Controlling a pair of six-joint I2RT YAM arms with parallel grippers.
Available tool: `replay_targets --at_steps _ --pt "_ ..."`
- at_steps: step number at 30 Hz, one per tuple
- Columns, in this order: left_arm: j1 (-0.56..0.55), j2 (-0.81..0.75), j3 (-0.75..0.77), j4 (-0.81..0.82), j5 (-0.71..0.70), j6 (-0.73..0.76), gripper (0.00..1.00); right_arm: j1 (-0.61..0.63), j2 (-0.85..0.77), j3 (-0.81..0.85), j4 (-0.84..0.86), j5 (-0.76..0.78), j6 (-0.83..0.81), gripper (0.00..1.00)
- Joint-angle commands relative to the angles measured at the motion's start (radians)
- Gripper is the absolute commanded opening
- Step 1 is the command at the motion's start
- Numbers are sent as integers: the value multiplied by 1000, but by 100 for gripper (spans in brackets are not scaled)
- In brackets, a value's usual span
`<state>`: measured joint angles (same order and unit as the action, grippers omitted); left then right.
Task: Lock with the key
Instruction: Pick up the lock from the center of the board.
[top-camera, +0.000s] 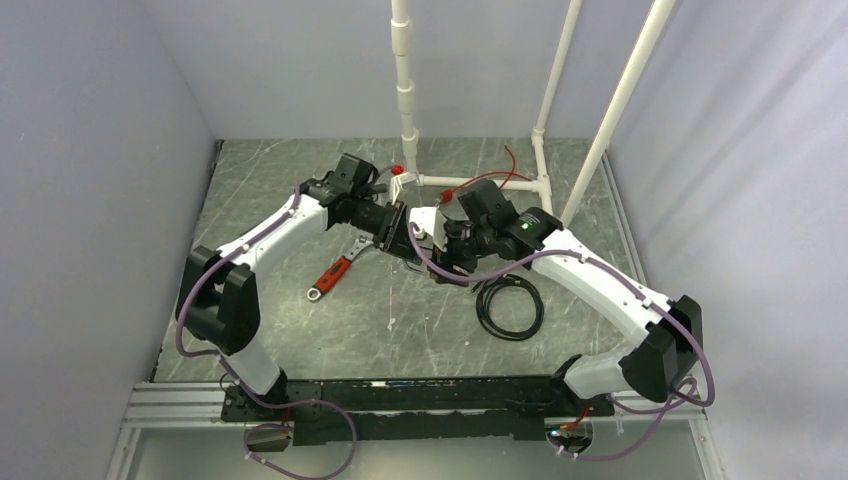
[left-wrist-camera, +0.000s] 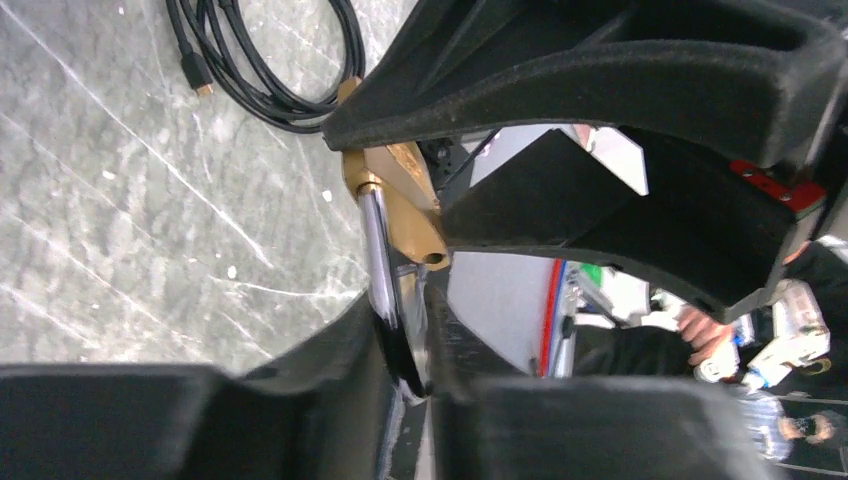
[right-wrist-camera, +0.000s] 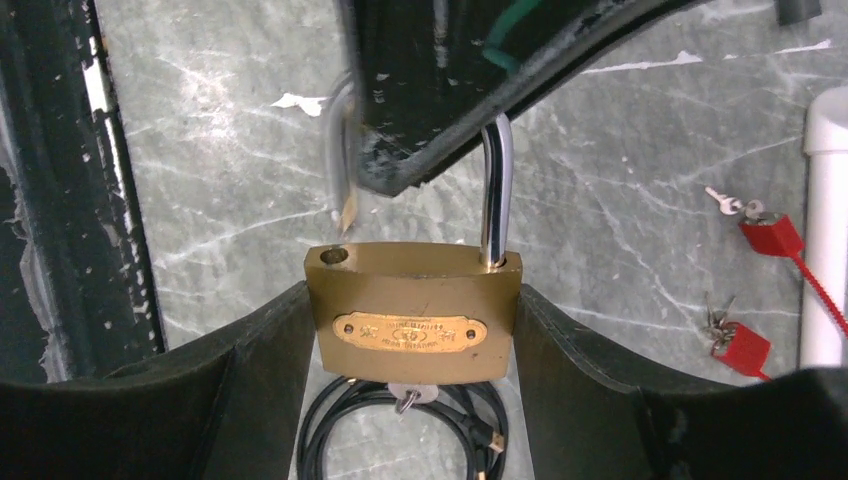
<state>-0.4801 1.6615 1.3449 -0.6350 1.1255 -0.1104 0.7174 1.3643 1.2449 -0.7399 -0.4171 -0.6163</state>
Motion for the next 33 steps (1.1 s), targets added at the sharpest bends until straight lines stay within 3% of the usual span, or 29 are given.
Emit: replay_targets --at_steps 1,2,4,7,12,22,26,33 --pt "-40 22 31 -58 25 60 5 7 -14 67 72 -19 10 42" --pt "-40 23 36 -64 23 63 0 7 -19 63 70 -28 10 43" --pt "-40 8 34 -62 14 70 0 6 -34 53 79 -52 24 53" --pt "-31 -31 14 -56 25 87 0 -1 -82 15 105 -71 77 82" --pt "-17 -154 -33 -54 0 201 0 -65 -213 -104 209 -164 195 98" --pt "-17 -411 -51 -61 -96 524 0 -170 -328 -173 284 -264 348 99" --pt "-17 -438 -5 -100 -81 585 0 -168 -355 -169 263 -412 257 100" --pt "-22 -429 58 -103 -47 574 0 -154 -362 -201 351 -501 162 100"
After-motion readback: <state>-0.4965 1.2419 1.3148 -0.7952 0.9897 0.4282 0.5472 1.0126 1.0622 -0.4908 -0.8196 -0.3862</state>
